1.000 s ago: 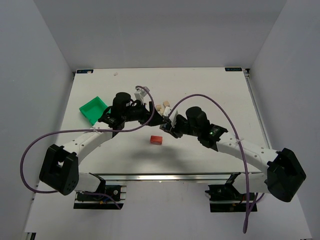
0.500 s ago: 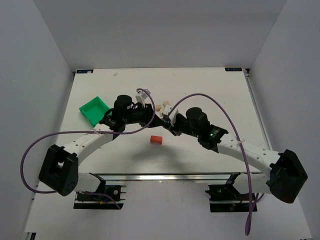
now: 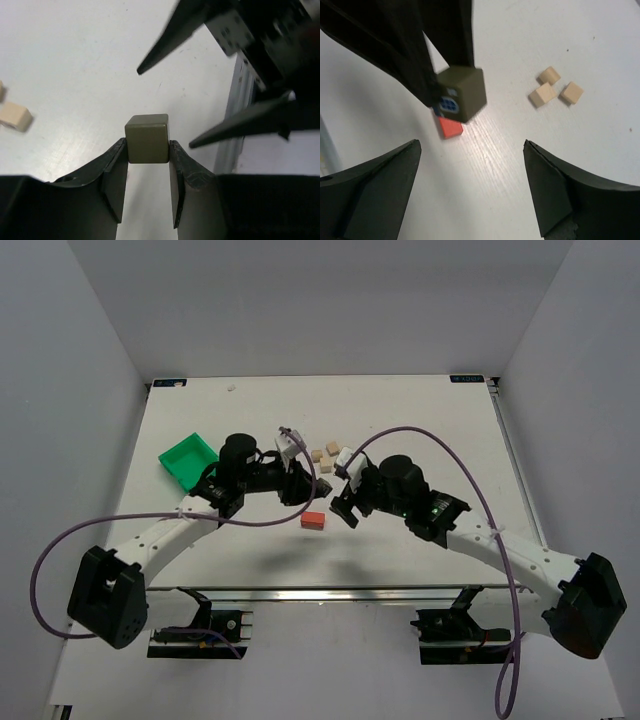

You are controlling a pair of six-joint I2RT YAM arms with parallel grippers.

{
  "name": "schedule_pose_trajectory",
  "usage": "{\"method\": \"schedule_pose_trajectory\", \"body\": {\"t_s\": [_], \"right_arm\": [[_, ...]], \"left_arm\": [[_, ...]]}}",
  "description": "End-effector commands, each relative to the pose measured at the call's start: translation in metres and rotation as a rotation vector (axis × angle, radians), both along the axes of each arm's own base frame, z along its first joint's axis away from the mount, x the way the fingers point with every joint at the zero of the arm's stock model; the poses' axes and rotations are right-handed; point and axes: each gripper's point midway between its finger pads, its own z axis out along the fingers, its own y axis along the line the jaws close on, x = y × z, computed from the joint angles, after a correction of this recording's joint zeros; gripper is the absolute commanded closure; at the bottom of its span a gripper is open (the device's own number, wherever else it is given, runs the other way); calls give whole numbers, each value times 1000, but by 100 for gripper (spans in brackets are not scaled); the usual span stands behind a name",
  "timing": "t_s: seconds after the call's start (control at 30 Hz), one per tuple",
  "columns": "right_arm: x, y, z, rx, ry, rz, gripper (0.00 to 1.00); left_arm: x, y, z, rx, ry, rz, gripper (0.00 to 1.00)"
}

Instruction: Build the wood block tower

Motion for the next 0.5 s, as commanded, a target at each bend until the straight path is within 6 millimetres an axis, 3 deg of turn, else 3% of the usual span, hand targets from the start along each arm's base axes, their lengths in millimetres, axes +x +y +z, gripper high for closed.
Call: {"method": "schedule_pose_trajectory", "body": {"t_s": [0.0, 0.07, 0.2, 0.47], "right_arm": [[-7, -12, 17, 29, 46, -37, 11], [-14, -13, 24, 50, 47, 1, 11], [-45, 2, 35, 74, 33, 238, 11], [-62, 29, 54, 134, 18, 451, 11]], "left_arm": [[-19, 12, 10, 51, -375, -172, 100], [-27, 16, 12, 50, -430, -190, 100], [-50, 19, 9, 61, -487, -319, 100], [-54, 18, 10, 57, -494, -349, 100]]}}
